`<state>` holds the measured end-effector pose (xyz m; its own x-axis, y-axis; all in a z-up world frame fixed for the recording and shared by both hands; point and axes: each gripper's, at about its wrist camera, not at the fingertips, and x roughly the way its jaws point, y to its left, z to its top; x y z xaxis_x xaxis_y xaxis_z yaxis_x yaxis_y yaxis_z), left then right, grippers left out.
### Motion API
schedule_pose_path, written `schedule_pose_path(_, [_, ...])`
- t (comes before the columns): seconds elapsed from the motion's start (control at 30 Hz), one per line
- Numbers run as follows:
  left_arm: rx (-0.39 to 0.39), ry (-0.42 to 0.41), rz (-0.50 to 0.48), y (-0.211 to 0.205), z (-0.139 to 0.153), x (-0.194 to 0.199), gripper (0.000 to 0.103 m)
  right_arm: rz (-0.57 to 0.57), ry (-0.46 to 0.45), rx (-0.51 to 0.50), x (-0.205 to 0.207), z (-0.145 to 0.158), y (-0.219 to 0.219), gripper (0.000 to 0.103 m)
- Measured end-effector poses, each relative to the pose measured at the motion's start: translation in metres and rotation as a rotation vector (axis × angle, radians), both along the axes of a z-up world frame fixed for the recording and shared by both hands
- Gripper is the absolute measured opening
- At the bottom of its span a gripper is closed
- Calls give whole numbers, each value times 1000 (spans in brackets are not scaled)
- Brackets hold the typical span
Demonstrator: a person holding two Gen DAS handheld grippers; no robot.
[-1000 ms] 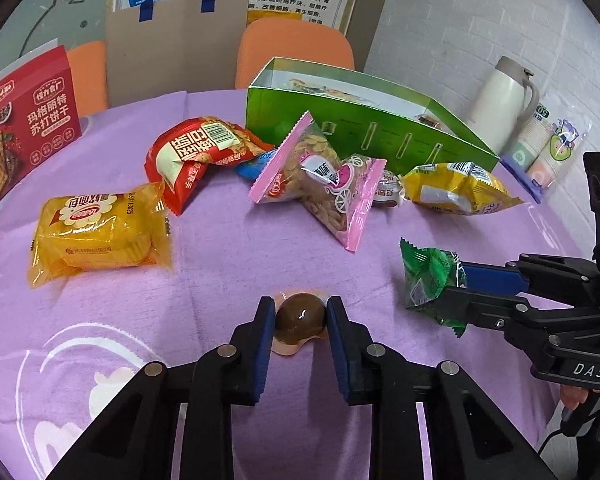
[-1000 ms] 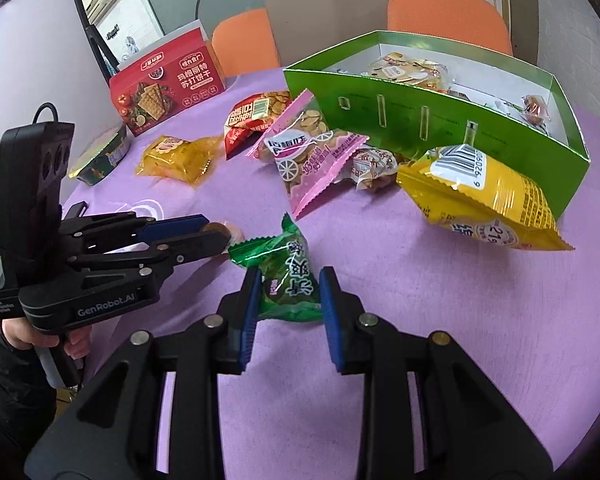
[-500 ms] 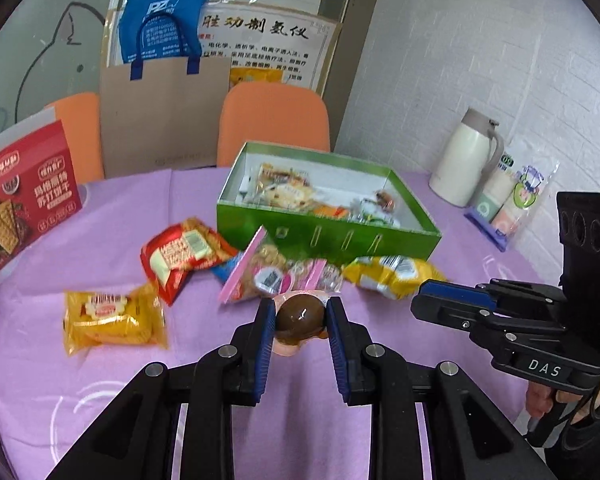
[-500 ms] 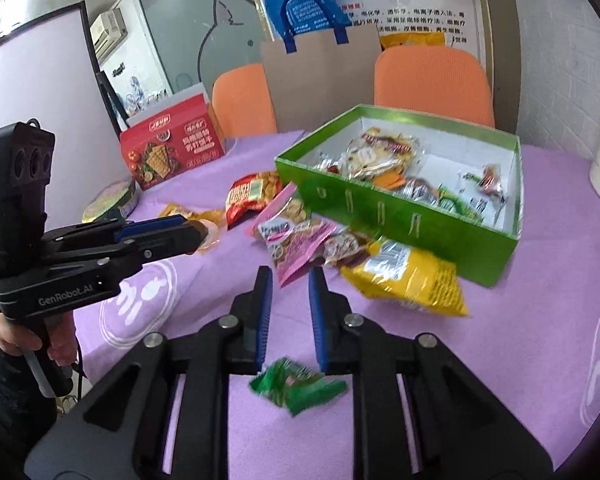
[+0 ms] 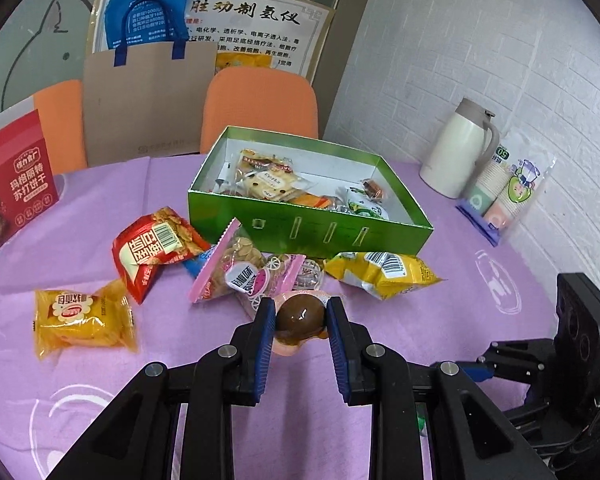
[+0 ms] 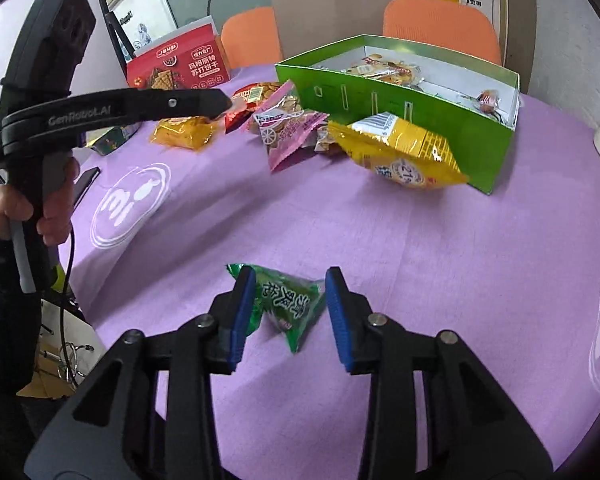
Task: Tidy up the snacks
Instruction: 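Carry both candies into the green box and open both grippers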
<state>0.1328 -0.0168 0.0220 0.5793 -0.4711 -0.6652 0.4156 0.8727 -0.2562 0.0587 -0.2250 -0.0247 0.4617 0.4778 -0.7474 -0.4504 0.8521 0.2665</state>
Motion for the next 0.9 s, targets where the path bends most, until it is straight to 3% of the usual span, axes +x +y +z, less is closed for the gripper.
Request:
schedule_pose_path(0.07, [-9, 0, 0, -2, 1, 1, 26, -1, -1, 17, -6, 1, 1, 44])
schedule_pose_path(0.1, [-9, -2, -2, -3, 1, 0, 26, 4, -4, 23, -7, 0, 3, 57])
schedule_pose_path(0.13, [-7, -5, -5, -4, 2, -1, 26, 7, -12, 21, -8, -1, 5, 62])
schedule_pose_path(0.27, [-2, -13, -10, -5, 3, -6, 26, 8, 5, -42, -6, -13, 16, 61])
schedule_pose_path(0.3, [-4, -10, -9, -4, 2, -7, 26, 8, 17, -40, -3, -17, 16, 59])
schedule_pose_path(0.37, [-1, -7, -4, -2, 1, -6, 26, 5, 29, -34, -1, -22, 17, 40])
schedule_pose_path(0.43, [0, -4, 0, -1, 1, -5, 26, 2, 29, -24, 1, -22, 15, 34])
schedule_pose_path(0.6, [-17, -8, -6, -1, 6, 1, 26, -12, 1, 7, 1, -6, 3, 30])
schedule_pose_path(0.9, [-33, -67, -20, -24, 38, 34, 26, -168, -179, 96, 34, 59, -40, 30])
